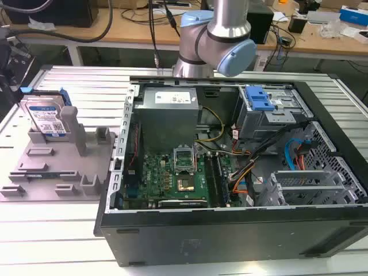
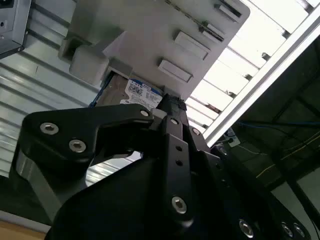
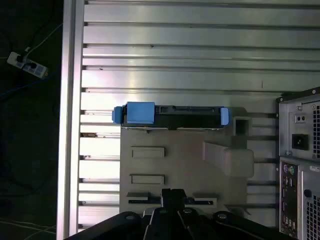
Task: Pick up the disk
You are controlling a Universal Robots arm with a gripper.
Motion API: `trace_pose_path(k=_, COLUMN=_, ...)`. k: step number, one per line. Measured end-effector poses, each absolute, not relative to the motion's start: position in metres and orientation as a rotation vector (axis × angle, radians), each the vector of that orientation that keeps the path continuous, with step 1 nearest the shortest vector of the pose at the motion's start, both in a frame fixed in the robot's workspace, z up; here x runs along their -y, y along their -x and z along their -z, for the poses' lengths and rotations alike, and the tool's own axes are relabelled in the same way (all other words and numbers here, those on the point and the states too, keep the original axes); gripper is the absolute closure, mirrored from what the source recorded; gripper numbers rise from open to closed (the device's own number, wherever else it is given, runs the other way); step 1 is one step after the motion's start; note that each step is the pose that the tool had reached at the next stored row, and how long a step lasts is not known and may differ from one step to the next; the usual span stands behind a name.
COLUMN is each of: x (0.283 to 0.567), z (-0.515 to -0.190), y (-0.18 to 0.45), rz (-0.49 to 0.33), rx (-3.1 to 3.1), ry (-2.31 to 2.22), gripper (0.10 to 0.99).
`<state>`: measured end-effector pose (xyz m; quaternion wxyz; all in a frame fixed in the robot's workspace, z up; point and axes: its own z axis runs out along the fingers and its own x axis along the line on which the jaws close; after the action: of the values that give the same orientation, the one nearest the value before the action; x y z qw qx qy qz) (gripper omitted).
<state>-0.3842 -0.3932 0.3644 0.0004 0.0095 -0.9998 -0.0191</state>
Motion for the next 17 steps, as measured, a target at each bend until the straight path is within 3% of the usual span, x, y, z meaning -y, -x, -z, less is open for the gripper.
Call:
trace_pose_path(k=12, x=0.3932, z=-0.3644, y=0.3842, rz=0.059, rx=3.14, ry=-0.036, gripper=0.98)
trace_pose_path(k=17, x=0.3932, z=-0.3641, y=0.3842, rz=0.059, rx=3.123, ry=-0.298, gripper=0.98)
